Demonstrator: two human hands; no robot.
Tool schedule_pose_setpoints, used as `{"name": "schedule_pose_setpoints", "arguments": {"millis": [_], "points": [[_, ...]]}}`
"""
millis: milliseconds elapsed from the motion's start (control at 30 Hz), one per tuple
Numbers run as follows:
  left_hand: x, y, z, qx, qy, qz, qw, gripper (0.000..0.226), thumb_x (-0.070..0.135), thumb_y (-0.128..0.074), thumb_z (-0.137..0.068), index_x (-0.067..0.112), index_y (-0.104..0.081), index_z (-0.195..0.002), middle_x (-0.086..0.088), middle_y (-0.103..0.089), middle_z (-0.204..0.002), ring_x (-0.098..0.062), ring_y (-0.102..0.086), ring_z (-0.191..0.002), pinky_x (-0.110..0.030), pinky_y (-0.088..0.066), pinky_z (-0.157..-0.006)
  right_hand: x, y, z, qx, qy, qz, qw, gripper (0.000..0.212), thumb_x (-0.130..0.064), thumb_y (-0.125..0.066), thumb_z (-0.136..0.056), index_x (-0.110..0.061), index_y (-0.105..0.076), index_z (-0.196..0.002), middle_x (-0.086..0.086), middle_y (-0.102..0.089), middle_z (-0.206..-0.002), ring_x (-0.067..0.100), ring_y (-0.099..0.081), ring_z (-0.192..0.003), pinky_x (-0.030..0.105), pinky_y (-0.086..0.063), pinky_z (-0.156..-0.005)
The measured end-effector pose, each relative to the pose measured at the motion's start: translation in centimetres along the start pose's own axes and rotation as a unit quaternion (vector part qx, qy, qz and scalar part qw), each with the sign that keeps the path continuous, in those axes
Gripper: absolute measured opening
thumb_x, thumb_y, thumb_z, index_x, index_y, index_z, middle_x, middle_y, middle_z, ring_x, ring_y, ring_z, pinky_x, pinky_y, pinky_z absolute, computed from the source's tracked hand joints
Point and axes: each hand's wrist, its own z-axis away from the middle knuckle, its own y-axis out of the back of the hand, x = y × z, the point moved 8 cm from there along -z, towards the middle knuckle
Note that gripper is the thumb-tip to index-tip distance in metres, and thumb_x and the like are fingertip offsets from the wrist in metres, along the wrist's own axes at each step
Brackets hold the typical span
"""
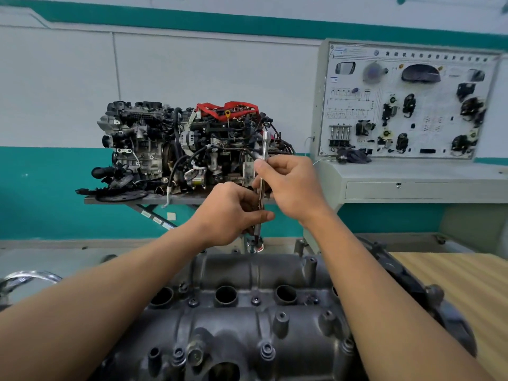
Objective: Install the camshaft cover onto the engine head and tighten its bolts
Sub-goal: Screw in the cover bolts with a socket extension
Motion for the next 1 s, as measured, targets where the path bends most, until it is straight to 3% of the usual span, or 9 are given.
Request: {"name": "schedule_pose_setpoints", "arguments": {"millis": [167,367,533,667,800,900,1000], "points": [[0.4,0.4,-0.2,0.026,-0.002,-0.002,1.0,0.037,0.03,-0.081,-0.082,-0.004,-0.069,-0.074,-0.02,-0.069,-0.066,-0.042,-0.065,-0.063,-0.051,-0.055,-0.059,-0.7,0.2,-0.1,0.007,0.014,-0.043,0.999,0.029,-0.024,-0.063,-0.096,-0.011,-0.073,-0.072,-0.003,-0.071,-0.063,0.002,-0.06,-0.053,0.014,-0.045,-0.053],[0.3,0.3,0.1,0.029,0.01,-0.028,0.999,0.028,0.027,-0.081,-0.083,0.005,-0.071,-0.07,-0.011,-0.071,-0.063,-0.03,-0.067,-0.061,-0.041,-0.058,-0.059,-0.4,-0.2,0.3,-0.005,-0.008,-0.06,0.998,0.03,-0.024,-0.061,-0.098,-0.012,-0.072,-0.072,-0.002,-0.071,-0.064,0.004,-0.062,-0.056,0.014,-0.045,-0.052],[0.2,0.2,0.4,0.007,0.029,-0.019,0.999,0.015,0.019,-0.073,-0.09,0.006,-0.076,-0.083,0.002,-0.073,-0.066,-0.013,-0.069,-0.059,-0.036,-0.059,-0.063,-0.8,-0.7,0.8,-0.051,-0.029,-0.122,0.991,0.026,-0.021,-0.052,-0.103,-0.015,-0.071,-0.086,-0.002,-0.073,-0.073,0.006,-0.064,-0.063,0.015,-0.045,-0.049],[0.3,0.4,0.7,-0.008,0.042,-0.017,0.999,0.016,0.017,-0.07,-0.092,0.004,-0.074,-0.082,-0.003,-0.077,-0.074,-0.023,-0.074,-0.069,-0.045,-0.061,-0.069,-0.9,-1.1,1.1,-0.085,-0.039,-0.133,0.987,0.027,-0.017,-0.046,-0.104,-0.016,-0.07,-0.092,-0.003,-0.073,-0.079,0.011,-0.065,-0.069,0.019,-0.047,-0.048],[0.5,0.3,1.0,-0.008,0.035,-0.031,0.999,0.016,0.019,-0.071,-0.091,0.004,-0.074,-0.085,-0.01,-0.076,-0.078,-0.031,-0.072,-0.075,-0.047,-0.059,-0.072,-0.9,-0.9,1.1,-0.072,-0.02,-0.119,0.99,0.021,-0.017,-0.054,-0.101,-0.017,-0.072,-0.09,-0.004,-0.074,-0.076,0.008,-0.067,-0.071,0.018,-0.048,-0.05],[0.8,0.9,1.1,0.041,0.023,-0.037,0.998,0.023,0.029,-0.078,-0.085,0.01,-0.072,-0.074,-0.004,-0.073,-0.066,-0.02,-0.07,-0.064,-0.031,-0.057,-0.06,-0.8,-0.2,1.0,-0.023,-0.003,-0.117,0.993,0.011,-0.019,-0.071,-0.09,-0.016,-0.071,-0.08,-0.003,-0.074,-0.07,0.004,-0.067,-0.064,0.012,-0.047,-0.053],[0.9,1.2,1.2,0.075,0.011,-0.032,0.997,0.023,0.028,-0.079,-0.085,0.018,-0.067,-0.067,0.008,-0.068,-0.057,-0.004,-0.063,-0.052,-0.018,-0.049,-0.052,-0.5,0.3,1.1,0.019,-0.006,-0.113,0.993,0.017,-0.023,-0.079,-0.084,-0.015,-0.066,-0.075,-0.001,-0.073,-0.069,0.003,-0.065,-0.06,0.014,-0.047,-0.053]]}}
